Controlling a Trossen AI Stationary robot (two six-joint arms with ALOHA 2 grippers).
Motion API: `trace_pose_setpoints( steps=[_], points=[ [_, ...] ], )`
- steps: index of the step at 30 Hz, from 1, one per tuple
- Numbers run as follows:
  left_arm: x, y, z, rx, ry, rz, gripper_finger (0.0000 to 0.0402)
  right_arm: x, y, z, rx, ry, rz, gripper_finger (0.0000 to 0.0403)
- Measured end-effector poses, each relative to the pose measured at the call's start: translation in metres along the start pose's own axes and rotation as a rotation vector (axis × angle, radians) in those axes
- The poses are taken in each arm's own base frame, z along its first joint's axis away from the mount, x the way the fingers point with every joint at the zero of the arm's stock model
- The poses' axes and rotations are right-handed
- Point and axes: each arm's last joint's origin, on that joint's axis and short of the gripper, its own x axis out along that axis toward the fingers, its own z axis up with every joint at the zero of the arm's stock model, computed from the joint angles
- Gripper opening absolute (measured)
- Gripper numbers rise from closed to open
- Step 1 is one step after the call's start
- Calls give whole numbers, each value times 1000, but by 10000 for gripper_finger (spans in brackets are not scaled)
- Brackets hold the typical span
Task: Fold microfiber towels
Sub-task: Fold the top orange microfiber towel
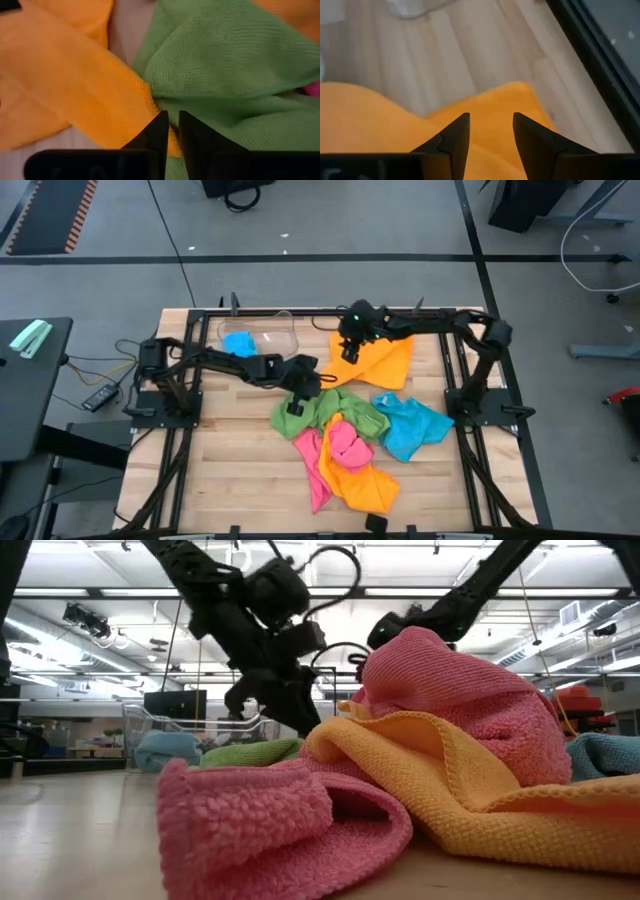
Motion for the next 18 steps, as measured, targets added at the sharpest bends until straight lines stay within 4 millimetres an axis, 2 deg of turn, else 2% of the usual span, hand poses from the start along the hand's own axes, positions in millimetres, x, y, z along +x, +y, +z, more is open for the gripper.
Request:
trace_pose_setpoints(
  steps=[11, 14, 18],
  points=[
    [-37, -18, -30, -93, -94, 46, 36, 38, -8, 45, 9, 232, 42, 158],
    [-47, -23, -38, -107, -107, 52, 38, 45, -10, 51, 1, 270, 37, 158],
    [-57, -29, -48, -120, -134, 62, 35, 58, -11, 50, -41, 326, 22, 158]
  ],
)
